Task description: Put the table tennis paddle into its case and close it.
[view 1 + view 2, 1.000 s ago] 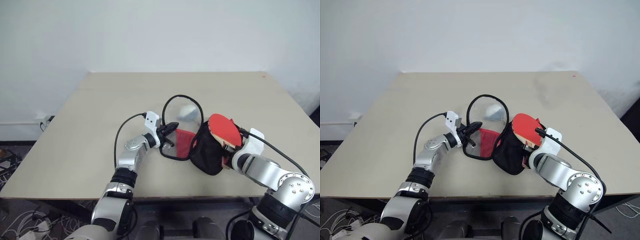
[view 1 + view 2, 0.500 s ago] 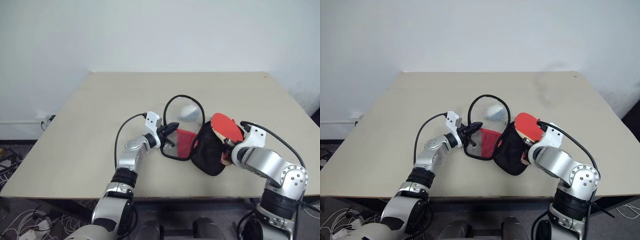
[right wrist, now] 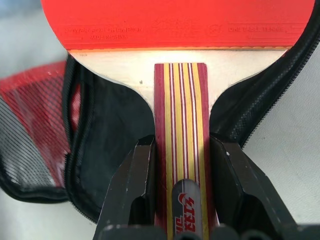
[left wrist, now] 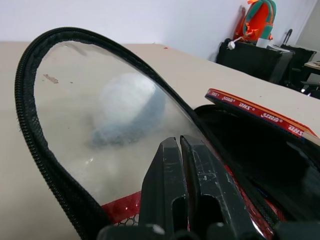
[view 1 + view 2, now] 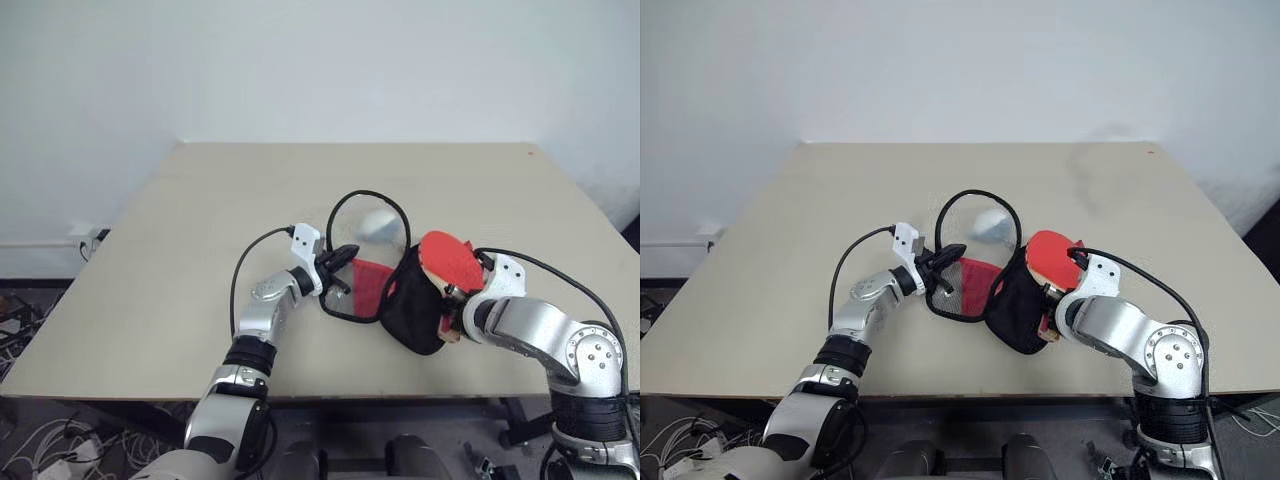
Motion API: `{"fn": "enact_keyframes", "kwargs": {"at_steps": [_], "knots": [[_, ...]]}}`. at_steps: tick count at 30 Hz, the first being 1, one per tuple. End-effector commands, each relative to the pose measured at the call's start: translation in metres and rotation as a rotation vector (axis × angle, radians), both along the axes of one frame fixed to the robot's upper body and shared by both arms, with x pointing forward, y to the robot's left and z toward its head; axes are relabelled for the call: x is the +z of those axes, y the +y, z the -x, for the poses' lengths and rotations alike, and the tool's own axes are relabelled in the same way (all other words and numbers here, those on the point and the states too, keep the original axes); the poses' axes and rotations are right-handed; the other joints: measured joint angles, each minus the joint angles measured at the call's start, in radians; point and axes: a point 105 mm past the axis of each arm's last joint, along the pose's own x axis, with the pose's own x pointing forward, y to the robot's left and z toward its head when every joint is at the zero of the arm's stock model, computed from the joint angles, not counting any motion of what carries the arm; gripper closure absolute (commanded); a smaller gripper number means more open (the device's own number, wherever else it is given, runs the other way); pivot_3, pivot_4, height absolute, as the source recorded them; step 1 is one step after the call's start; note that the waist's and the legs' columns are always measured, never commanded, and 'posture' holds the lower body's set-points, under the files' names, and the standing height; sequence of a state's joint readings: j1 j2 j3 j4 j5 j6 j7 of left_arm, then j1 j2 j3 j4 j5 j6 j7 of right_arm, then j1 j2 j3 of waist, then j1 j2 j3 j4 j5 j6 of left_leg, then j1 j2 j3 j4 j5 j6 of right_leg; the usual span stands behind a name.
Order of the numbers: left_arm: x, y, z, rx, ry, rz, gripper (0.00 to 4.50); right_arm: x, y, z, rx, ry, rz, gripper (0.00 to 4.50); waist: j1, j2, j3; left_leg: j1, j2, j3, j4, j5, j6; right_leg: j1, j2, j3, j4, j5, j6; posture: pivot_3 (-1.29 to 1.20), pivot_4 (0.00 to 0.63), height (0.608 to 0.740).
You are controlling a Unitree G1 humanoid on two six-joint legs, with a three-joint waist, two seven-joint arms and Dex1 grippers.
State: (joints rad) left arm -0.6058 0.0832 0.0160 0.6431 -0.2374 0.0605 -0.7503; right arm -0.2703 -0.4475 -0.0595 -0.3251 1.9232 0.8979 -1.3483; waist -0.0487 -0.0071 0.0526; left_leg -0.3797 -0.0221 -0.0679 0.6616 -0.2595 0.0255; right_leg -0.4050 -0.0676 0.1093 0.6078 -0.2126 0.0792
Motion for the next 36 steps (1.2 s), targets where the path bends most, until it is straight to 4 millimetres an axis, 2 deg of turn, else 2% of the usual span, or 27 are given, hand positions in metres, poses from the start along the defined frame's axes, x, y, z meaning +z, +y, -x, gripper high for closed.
{"fn": "enact_keyframes", "kwargs": {"at_steps": [1,5,7,12,13,15,19,26,36], "knots": [[0.013,-0.001,-0.003,-0.002,-0.049,0.006,4.5,0.006,0.008,0.0,0.041,-0.022,-0.045,3.32,0.001,0.0,0.0,0.0,0.0,0.0,0.0,0.0,0.0,0.0,0.0,0.0,0.0,0.0,0.0,0.0,0.0,0.74],[0.014,0.0,-0.004,0.002,-0.05,0.005,4.5,0.006,0.01,-0.001,0.055,-0.028,-0.051,3.32,0.0,0.0,0.0,0.0,0.0,0.001,0.0,0.0,0.0,0.0,0.0,0.001,0.0,0.0,0.0,0.0,0.0,0.74],[0.014,0.0,-0.004,0.004,-0.051,0.005,4.5,0.006,0.01,-0.001,0.061,-0.032,-0.053,2.62,0.001,0.0,0.0,0.001,0.0,0.001,0.0,0.0,0.0,0.0,0.0,0.002,0.0,0.0,0.0,0.0,0.0,0.74],[0.014,0.001,-0.005,0.008,-0.052,0.005,4.5,0.008,0.013,-0.003,0.091,-0.045,-0.057,1.48,0.002,-0.001,0.0,0.0,0.0,0.002,0.001,0.0,0.0,0.001,0.0,0.003,0.0,0.0,0.0,0.0,0.0,0.74],[0.014,0.001,-0.005,0.009,-0.052,0.005,4.5,0.008,0.014,-0.003,0.099,-0.048,-0.053,1.43,0.002,-0.001,0.0,0.0,0.0,0.002,0.002,0.0,0.0,0.001,0.0,0.003,0.0,0.0,0.0,0.0,0.0,0.74],[0.014,0.001,-0.005,0.01,-0.051,0.005,4.5,0.009,0.014,-0.003,0.111,-0.052,-0.044,0.9,0.002,-0.001,0.0,0.0,-0.001,0.002,0.002,0.0,0.001,0.001,0.0,0.004,0.0,0.0,-0.001,0.0,0.0,0.74],[0.014,0.0,-0.006,0.01,-0.052,0.007,4.5,0.012,0.008,-0.005,0.161,-0.089,0.03,0.9,0.002,-0.001,0.0,0.0,-0.001,0.002,0.002,0.0,0.001,0.001,0.0,0.004,0.0,0.0,-0.001,0.0,0.0,0.74],[0.017,0.001,-0.007,0.007,-0.058,0.012,4.5,0.027,-0.011,-0.013,0.339,-0.251,0.309,0.9,0.002,-0.002,0.0,0.001,-0.001,0.003,0.004,0.001,0.001,0.002,0.001,0.004,0.0,0.001,-0.001,0.0,0.0,0.74],[0.022,0.006,-0.011,0.015,-0.07,0.009,4.5,0.029,-0.036,-0.023,0.42,-0.32,0.469,0.9,0.003,-0.002,0.0,0.001,-0.001,0.003,0.005,0.0,0.001,0.003,0.001,0.004,0.0,0.001,-0.001,0.0,0.0,0.74]]}}
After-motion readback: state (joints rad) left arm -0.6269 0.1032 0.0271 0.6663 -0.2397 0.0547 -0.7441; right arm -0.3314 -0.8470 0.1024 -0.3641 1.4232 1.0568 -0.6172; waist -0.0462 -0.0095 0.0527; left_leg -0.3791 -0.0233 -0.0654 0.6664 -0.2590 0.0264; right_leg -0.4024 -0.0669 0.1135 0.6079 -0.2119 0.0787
